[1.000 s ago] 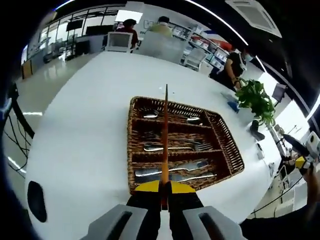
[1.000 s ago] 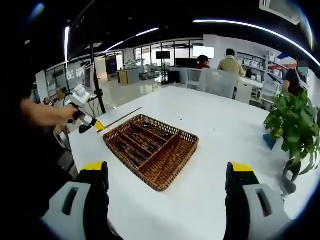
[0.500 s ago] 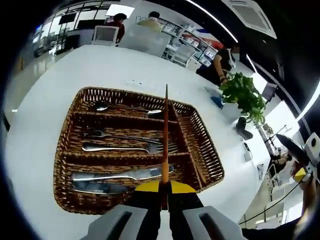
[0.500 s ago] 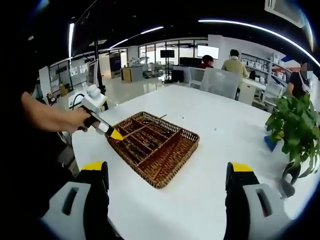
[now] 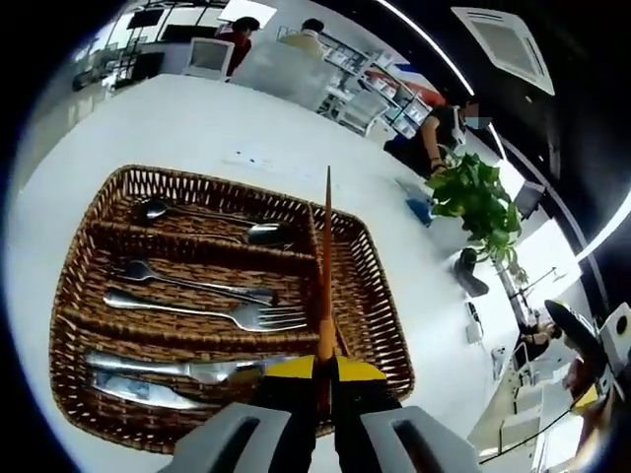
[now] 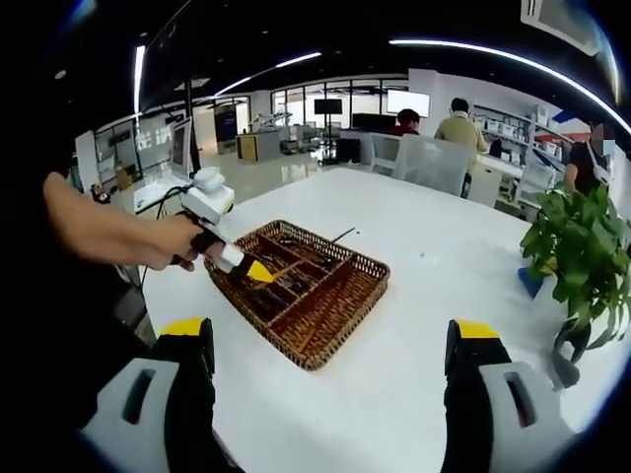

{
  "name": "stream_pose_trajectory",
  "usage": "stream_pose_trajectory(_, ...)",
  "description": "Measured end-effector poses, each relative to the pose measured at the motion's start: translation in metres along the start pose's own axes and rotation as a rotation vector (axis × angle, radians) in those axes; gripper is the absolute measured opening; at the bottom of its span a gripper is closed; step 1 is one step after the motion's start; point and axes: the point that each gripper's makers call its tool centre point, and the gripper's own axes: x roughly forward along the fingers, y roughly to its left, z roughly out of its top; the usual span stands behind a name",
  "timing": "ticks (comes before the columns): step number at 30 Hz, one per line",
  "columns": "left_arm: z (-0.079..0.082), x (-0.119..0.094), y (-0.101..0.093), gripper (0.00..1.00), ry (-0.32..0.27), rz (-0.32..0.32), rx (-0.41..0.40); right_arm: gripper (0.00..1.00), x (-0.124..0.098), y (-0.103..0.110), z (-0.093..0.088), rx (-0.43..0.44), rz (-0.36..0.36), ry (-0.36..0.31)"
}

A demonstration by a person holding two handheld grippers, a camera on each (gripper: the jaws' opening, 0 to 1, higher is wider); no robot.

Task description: Arrange the knives, forks, and spoons in their matching storage slots by inserting each utensil handle-first until every utensil is classified and aligned in the correct compartment

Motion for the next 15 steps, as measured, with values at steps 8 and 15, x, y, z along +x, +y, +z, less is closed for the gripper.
stream_pose_trajectory(8, -0.006, 0.013, -0.020, 0.02, -0.003, -0.016, -0.019, 0.99, -0.005, -0.003, -0.004, -0.009, 0.011, 0.011)
stream_pose_trajectory(15, -0.007, 0.018, -0.029, 0.02, -0.024, -0.019, -0.030, 0.99, -0.009, -0.004, -0.007, -0.023, 0.025, 0.017)
